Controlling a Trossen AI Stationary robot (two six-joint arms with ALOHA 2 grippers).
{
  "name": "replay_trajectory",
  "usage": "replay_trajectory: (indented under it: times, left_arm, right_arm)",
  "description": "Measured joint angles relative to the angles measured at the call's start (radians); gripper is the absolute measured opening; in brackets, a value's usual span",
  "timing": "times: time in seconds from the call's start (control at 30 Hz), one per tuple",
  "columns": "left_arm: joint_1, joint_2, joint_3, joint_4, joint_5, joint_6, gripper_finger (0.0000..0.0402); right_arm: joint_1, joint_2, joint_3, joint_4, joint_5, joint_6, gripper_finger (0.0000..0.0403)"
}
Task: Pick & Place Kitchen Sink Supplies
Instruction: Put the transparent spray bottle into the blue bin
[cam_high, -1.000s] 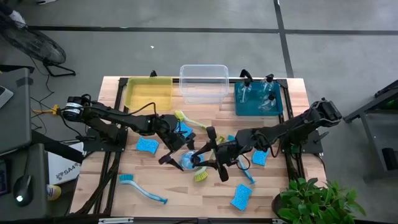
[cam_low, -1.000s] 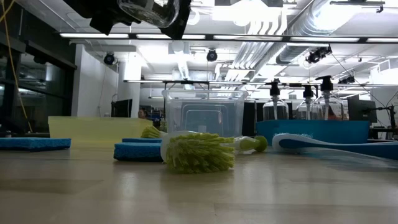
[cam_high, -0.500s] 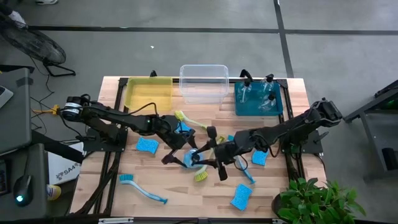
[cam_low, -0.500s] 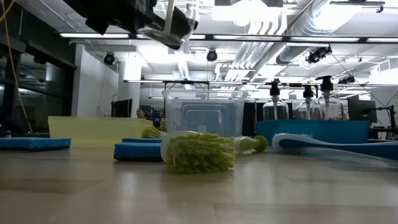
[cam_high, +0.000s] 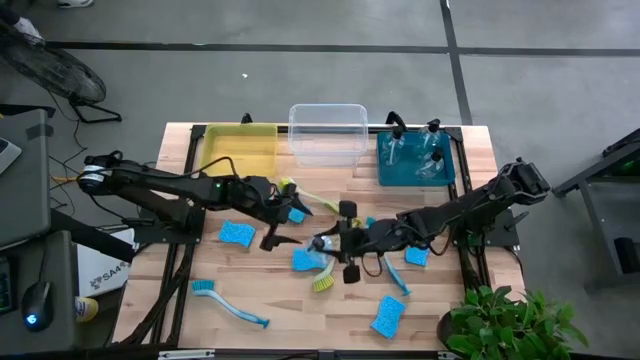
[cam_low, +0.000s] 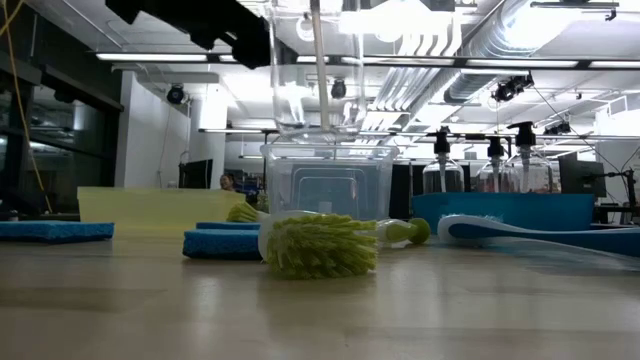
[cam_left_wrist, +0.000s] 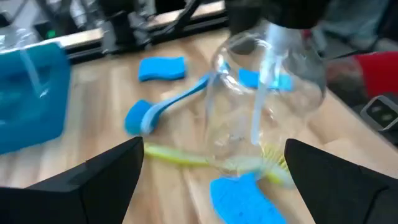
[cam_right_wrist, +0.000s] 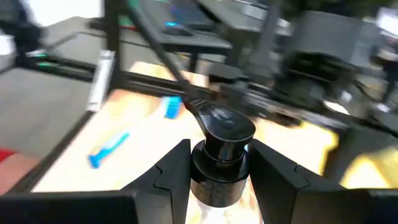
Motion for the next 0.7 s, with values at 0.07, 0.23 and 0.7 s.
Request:
replay_trajectory:
  times: [0.07,0.23,0.7]
  left_arm:
    - [0.0,-0.02,0.0,-0.029,-0.049,0.0,0.0382]
    - [0.0,-0.047,0.0,-0.088,-0.131,-0.027,0.0382]
    - [-0.001,-0.049,-0.002,-0.165,-0.261,-0.105,0.0382]
  right_arm:
    - [-0.001,-0.001,0.0,-0.042,0.081,0.034,0.013]
    - [-0.002,-0.001,0.0,-0.125,0.271,0.113,0.013]
    - [-0.024,-0.001,0.001,-0.5,0.741,0.49,0.013]
